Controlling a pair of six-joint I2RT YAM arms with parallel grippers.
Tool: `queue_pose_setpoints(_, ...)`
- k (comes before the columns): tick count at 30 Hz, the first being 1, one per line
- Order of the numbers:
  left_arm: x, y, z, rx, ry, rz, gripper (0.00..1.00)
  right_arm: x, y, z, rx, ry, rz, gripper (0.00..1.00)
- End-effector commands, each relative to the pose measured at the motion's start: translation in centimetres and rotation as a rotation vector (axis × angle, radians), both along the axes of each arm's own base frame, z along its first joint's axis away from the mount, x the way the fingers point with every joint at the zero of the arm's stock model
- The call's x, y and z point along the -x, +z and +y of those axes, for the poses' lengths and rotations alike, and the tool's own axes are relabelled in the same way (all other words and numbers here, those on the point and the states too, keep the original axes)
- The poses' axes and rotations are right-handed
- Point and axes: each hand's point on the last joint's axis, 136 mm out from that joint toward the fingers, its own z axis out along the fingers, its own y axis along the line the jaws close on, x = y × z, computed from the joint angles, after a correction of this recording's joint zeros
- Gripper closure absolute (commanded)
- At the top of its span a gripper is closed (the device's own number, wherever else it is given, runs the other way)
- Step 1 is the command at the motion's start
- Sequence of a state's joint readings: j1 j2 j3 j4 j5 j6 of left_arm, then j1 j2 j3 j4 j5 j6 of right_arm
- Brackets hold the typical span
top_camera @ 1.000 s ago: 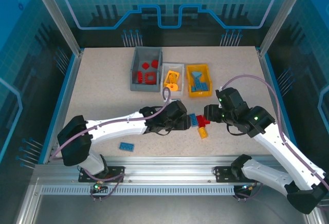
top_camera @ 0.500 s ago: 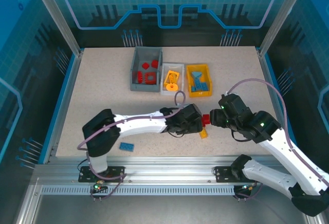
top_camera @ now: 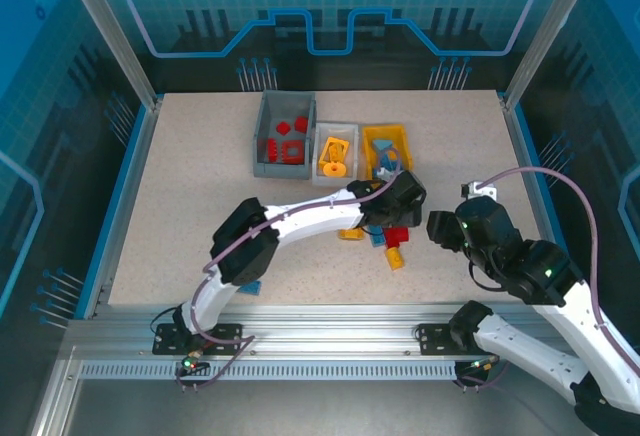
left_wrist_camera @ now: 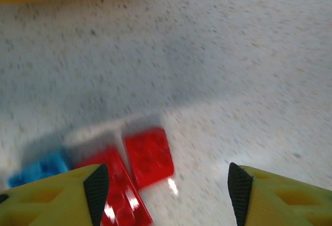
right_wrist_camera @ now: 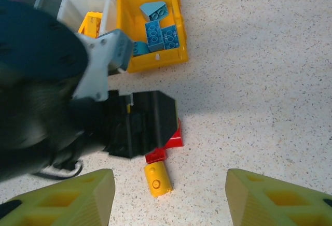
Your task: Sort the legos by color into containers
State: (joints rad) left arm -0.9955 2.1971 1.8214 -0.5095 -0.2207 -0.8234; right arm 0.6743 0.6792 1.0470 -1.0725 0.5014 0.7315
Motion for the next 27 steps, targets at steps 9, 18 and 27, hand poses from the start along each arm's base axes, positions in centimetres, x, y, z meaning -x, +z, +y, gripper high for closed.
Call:
queue_pose_setpoints(9,-1.1,-4.9,-0.7,-0.103,-0.104,0.064,0.33,-0.3,-0.3,-0.1,0.006,-0.022,-0.009,0.4)
queue_pose_setpoints(18,1.5,-5.6,-2.2,-0.111,-0.135,0.111,0.33,-0.2,0.0,-0.5,0.016,-0.031,-0.021,0.4)
queue_pose_setpoints(27,2.0,-7.2,-0.1,-0.295,-0.079,0.097,0.38,0.0,0.3,-0.7,0.006,-0.032,-0.032,0.4)
